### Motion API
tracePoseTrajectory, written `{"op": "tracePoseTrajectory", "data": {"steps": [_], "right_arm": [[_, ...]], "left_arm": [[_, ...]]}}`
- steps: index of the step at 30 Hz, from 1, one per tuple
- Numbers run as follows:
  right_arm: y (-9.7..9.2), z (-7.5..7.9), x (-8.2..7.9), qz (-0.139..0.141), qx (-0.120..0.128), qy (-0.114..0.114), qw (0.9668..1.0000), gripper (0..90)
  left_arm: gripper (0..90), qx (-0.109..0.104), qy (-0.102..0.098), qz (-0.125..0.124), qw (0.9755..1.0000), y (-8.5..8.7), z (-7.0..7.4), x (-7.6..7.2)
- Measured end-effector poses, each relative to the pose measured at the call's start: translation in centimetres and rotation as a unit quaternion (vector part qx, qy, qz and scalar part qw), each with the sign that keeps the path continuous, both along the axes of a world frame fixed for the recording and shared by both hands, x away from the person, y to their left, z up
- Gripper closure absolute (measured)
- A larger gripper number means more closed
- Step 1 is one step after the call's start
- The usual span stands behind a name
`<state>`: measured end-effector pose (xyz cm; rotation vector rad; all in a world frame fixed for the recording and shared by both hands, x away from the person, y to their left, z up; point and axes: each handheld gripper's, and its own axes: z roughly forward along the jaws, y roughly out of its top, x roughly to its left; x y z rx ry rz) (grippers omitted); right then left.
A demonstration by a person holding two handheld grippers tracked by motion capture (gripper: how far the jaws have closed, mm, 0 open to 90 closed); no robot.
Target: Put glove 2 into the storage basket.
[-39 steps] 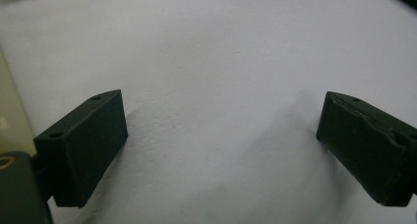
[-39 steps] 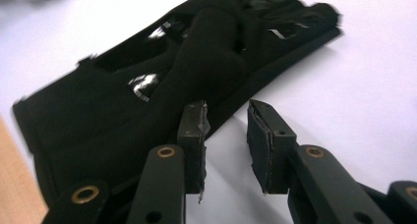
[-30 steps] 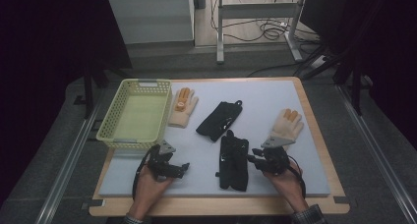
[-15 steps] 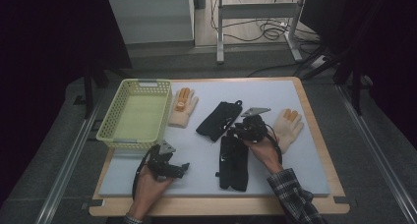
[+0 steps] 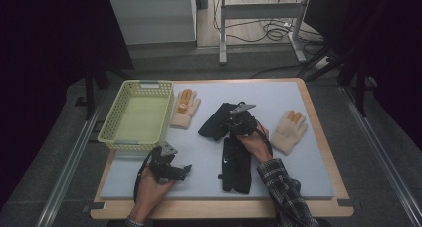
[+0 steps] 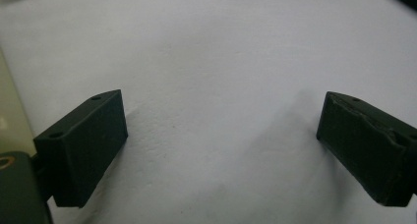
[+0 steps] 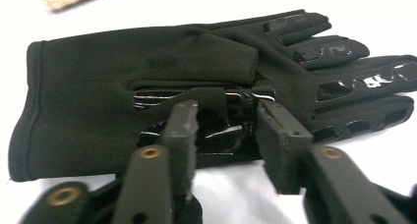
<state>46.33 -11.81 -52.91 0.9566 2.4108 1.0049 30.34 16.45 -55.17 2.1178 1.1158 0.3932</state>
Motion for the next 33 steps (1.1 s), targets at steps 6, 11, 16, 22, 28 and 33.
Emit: {"op": "tracePoseTrajectory", "data": {"steps": [6, 11, 16, 22, 28, 33], "right_arm": [[0.0, 0.3, 0.0, -0.011, -0.008, 0.000, 0.9999, 88.0], [-0.5, 1.9, -0.2, -0.011, 0.011, -0.009, 0.9998, 88.4], [-1.7, 4.9, -1.2, -0.010, 0.038, -0.019, 0.9990, 88.4], [-3.7, 7.9, -3.1, -0.013, 0.054, -0.031, 0.9980, 88.4], [-6.5, 9.9, -5.7, -0.019, 0.040, -0.040, 0.9982, 88.4], [-7.6, 9.0, -6.3, -0.031, 0.012, -0.039, 0.9987, 88.3]], "left_arm": [[5.1, 0.000, 0.000, 0.000, 1.0000, 0.0, 0.0, 0.0], [5.1, 0.000, 0.001, 0.000, 1.0000, 0.0, 0.0, 0.0], [5.1, 0.000, 0.001, 0.000, 1.0000, 0.0, 0.0, 0.0], [5.1, 0.001, 0.000, 0.000, 1.0000, 0.0, 0.0, 0.0], [5.1, 0.001, 0.001, -0.001, 1.0000, 0.0, 0.0, 0.0], [5.1, 0.002, 0.000, -0.001, 1.0000, 0.0, 0.0, 0.0]]}}
